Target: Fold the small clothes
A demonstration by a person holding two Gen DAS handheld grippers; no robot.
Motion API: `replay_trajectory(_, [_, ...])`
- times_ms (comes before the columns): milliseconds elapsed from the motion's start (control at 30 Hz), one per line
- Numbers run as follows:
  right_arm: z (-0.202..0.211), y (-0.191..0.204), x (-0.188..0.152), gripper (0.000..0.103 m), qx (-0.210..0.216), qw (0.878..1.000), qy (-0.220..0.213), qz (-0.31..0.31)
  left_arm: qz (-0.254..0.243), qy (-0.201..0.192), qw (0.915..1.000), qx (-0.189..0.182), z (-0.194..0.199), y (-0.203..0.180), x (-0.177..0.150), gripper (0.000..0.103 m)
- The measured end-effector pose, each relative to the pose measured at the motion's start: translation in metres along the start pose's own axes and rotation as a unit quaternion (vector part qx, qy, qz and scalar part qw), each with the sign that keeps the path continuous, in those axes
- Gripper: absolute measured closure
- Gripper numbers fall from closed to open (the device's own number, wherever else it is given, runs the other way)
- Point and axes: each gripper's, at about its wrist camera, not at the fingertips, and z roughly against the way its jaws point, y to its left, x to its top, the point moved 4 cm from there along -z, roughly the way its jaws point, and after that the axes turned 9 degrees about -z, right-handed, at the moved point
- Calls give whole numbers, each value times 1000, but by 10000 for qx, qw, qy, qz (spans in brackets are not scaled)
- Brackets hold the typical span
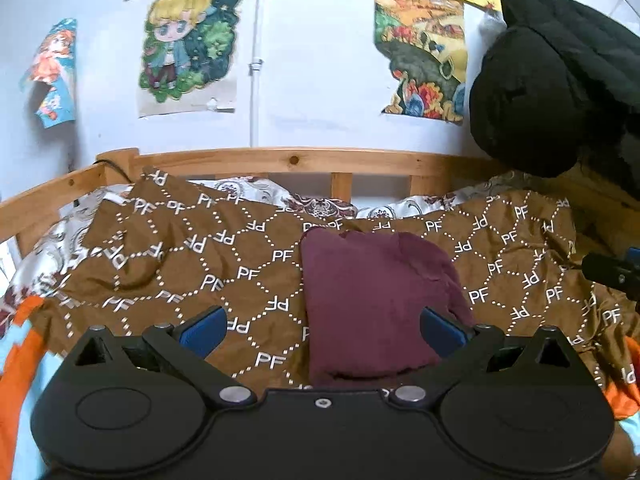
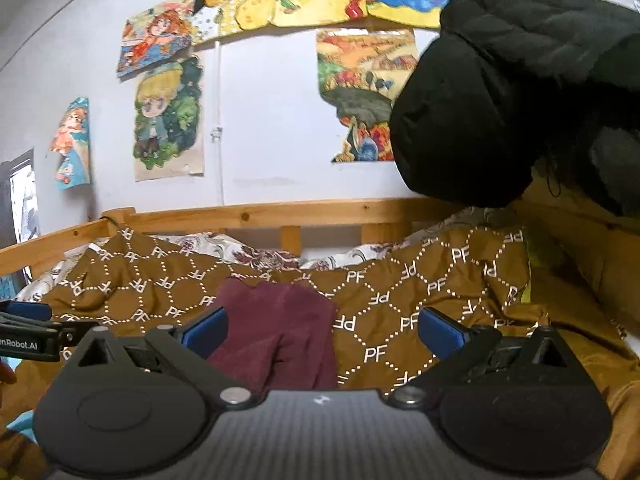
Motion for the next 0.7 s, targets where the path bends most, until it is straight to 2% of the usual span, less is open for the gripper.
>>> replay_trajectory(133, [20, 9, 2, 0, 191, 9997, -104, -100, 150, -89, 9998, 50, 20, 1, -5, 1])
replay_trajectory(333, [40, 23, -9, 0, 356, 9993, -13, -84, -206, -137, 9995, 197, 40, -2, -13, 1])
replay_trajectory(700, [60, 26, -49, 0, 38, 9991, 348, -223, -88, 152, 9998, 69, 38, 9, -47, 1])
